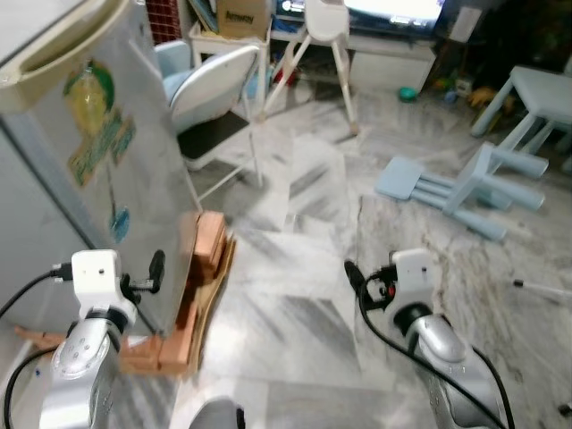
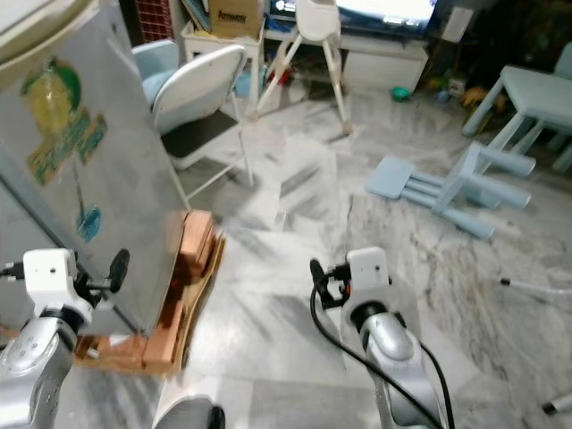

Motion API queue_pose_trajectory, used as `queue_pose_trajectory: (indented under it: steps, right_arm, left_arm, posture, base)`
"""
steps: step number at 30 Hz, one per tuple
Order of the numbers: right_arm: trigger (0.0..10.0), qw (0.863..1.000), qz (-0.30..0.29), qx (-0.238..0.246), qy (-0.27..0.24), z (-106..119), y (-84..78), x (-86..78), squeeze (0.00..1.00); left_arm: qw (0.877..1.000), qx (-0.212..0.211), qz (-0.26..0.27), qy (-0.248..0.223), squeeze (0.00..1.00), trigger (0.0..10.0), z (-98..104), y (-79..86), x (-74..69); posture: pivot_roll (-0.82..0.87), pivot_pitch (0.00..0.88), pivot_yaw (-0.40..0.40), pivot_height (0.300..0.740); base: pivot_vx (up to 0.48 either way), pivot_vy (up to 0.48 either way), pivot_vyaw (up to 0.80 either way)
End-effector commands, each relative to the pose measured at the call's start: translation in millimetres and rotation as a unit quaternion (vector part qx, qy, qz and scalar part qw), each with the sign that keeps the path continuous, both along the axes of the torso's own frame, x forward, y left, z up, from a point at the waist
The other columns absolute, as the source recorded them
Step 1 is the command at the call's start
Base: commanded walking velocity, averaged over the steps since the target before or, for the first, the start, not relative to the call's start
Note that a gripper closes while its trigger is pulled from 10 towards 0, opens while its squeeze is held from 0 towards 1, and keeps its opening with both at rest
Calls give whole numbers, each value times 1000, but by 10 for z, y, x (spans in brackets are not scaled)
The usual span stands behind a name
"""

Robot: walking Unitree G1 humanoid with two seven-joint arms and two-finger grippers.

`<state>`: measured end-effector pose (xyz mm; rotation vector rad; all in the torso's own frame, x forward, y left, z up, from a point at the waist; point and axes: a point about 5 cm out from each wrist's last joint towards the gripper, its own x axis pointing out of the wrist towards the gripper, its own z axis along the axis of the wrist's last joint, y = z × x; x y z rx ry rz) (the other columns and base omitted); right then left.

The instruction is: Restocking fridge

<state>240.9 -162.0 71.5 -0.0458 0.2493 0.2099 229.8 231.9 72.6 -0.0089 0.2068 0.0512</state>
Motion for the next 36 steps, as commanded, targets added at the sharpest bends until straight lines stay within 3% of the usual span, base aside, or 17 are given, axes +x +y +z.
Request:
queue_pose_trajectory:
  steps: [1,6,10,15,24,36]
  right_arm:
    - [10000,1000,-6,-4,-1,17,-53,3,0]
    - [10000,1000,-8,-4,-2,18,-48,3,0]
    - [10000,1000,-9,-5,-5,26,-49,8,0]
    - [10000,1000,-12,-9,-6,25,-59,10,0]
    - [10000,999,-40,-11,-21,70,-138,18,0]
    - [10000,999,-31,-14,-19,94,-112,10,0]
  left_arm:
    - [1000,4,-8,-2,0,10000,2,-22,14]
    - [1000,6,-14,-6,0,10000,13,-39,21]
    - [999,16,-33,-16,0,10000,42,-96,39]
    - [999,-6,-48,-14,0,10000,34,-156,33]
    - [997,-5,-76,4,0,10000,-37,-171,-67]
    - [999,30,-24,-22,0,10000,84,-20,439]
  posture:
    - [69,55,-50,740]
    - [68,54,-48,740]
    - [68,54,-47,740]
    - [69,52,-46,740]
    - [67,51,-51,740]
    - [34,56,-56,740]
  base:
    - [0,480,0]
    - [0,480,0]
    - [0,0,0]
    - [0,0,0]
    - [0,0,0]
    - [0,0,0]
